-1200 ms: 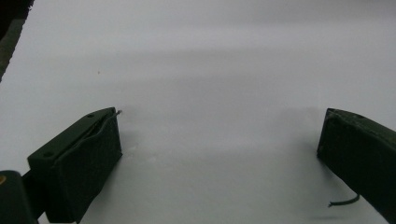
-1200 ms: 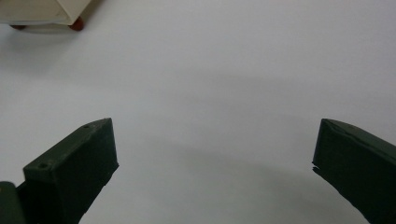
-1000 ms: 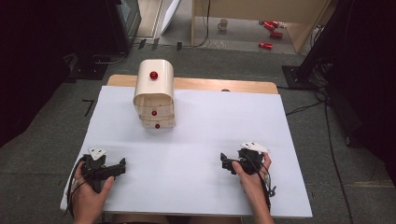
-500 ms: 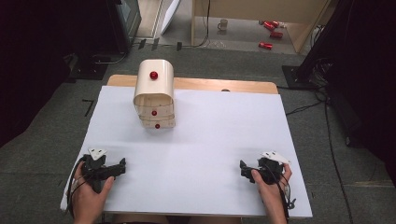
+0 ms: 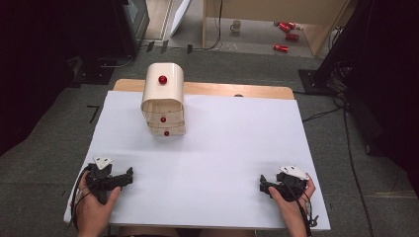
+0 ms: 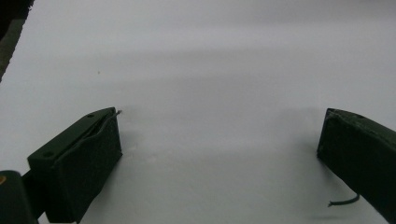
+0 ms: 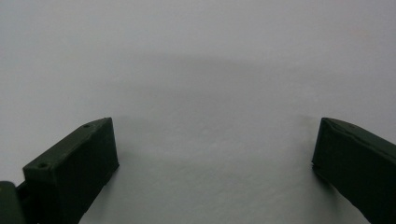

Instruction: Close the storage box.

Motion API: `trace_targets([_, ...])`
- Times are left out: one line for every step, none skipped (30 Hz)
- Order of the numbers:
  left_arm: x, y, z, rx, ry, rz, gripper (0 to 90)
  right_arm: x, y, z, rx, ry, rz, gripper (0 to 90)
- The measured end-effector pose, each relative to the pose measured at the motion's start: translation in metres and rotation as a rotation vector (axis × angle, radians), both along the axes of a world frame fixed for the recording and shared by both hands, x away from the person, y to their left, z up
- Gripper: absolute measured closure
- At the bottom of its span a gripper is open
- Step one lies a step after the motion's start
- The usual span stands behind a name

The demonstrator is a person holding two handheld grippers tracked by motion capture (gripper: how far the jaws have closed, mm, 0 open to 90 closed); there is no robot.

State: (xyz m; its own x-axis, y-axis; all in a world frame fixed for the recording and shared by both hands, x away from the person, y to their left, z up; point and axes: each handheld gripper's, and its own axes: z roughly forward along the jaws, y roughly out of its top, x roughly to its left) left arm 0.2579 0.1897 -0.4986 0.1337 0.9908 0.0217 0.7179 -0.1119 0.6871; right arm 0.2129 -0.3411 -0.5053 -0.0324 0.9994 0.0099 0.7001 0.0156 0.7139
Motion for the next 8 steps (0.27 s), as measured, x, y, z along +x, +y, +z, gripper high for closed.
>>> trace_targets([0.0,0.0,0.0,0.0,0.0,0.0,0.0,-0.0001,0.0002,-0.0001,0.001,-0.001,0.0,0.0])
trace_targets([0.0,0.0,0.0,0.0,0.0,0.0,0.0,-0.0002,0.0004,0.0,0.002,0.001,-0.002,0.0])
trace_targets([0.0,0.0,0.0,0.0,0.0,0.0,0.0,-0.0003,0.0004,0.0,0.002,0.0,-0.002,0.0])
trace_targets([0.0,0.0,0.0,0.0,0.0,0.0,0.0,-0.0003,0.0005,0.0,0.001,0.0,-0.002,0.0])
trace_targets([0.0,0.0,0.0,0.0,0.0,0.0,0.0,-0.0003,0.0004,-0.0001,0.0,-0.001,-0.001,0.0])
trace_targets([0.0,0.0,0.0,0.0,0.0,0.0,0.0,-0.0003,0.0004,-0.0001,0.001,-0.001,-0.002,0.0])
trace_targets([0.0,0.0,0.0,0.0,0.0,0.0,0.0,-0.0004,0.0004,-0.0001,0.001,-0.001,-0.002,0.0])
trace_targets([0.0,0.0001,0.0001,0.001,0.001,-0.001,0.0,-0.0004,0.0004,-0.0001,0.002,-0.001,-0.002,0.0])
